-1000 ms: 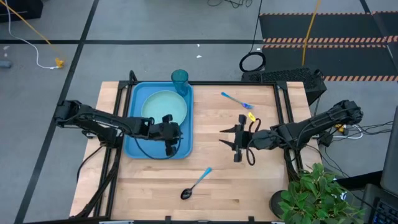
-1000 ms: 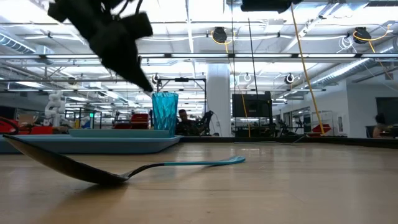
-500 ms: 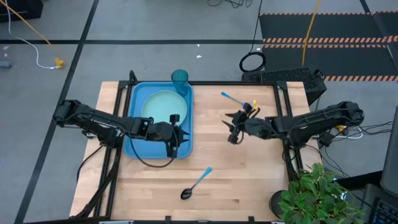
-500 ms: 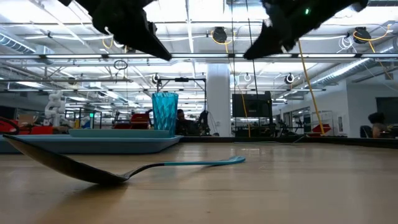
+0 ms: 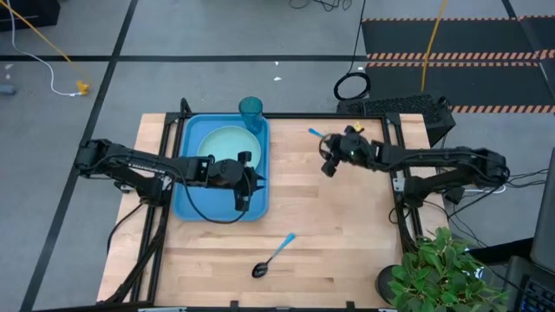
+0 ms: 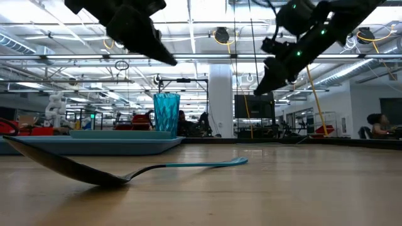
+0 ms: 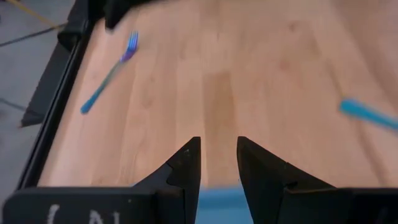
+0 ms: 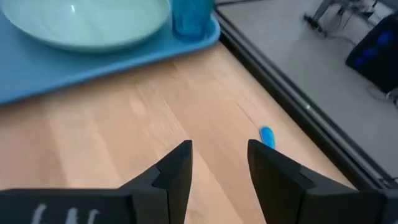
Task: Pick and place plate/cup/fork/spoon on tray
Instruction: Put the blue fork on the blue tray to the bottom of the green plate
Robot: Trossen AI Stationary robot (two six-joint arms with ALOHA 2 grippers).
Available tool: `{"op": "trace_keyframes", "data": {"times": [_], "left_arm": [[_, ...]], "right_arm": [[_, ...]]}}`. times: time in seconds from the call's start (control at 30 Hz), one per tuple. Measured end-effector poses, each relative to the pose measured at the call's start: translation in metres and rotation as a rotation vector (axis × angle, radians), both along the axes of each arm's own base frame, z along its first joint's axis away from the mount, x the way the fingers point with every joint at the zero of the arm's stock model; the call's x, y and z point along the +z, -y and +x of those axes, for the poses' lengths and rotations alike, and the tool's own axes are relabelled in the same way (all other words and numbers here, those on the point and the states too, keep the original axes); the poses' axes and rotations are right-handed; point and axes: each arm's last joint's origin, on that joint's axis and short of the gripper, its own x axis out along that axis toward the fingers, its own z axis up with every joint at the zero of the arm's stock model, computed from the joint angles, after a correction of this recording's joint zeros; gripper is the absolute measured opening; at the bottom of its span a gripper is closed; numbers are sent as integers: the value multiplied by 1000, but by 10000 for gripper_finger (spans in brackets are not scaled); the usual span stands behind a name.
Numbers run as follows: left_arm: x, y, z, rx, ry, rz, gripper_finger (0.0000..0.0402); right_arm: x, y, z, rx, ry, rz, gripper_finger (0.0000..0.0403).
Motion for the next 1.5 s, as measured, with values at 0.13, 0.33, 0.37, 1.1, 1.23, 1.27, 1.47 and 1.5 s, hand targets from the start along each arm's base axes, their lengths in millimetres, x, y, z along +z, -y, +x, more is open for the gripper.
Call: {"op": "trace_keyframes", "data": {"times": [0.13,0.33,0.37,1.1,1.23,1.27,1.47,1.5], "left_arm": [[8,0,5,-26,100,-43,106],[9,0,6,-64,108,-15,106],[9,-1,6,-63,108,-14,106],[8,-5,6,-46,102,-21,106],[8,-5,6,-31,105,-45,106],[8,-5,6,-26,106,-53,106],[8,-3,6,2,112,-107,106],[8,-2,6,0,112,-110,106]], "right_arm": [[-7,23,-6,11,-16,45,148],[-21,49,-4,26,-27,39,161],[-24,51,-2,29,-39,29,163],[-75,95,-14,-215,-161,145,167],[-79,93,-18,-231,-203,183,167],[-79,93,-18,-237,-205,190,167],[-83,90,-21,-247,-207,204,166],[-85,89,-22,-245,-212,204,164]]}}
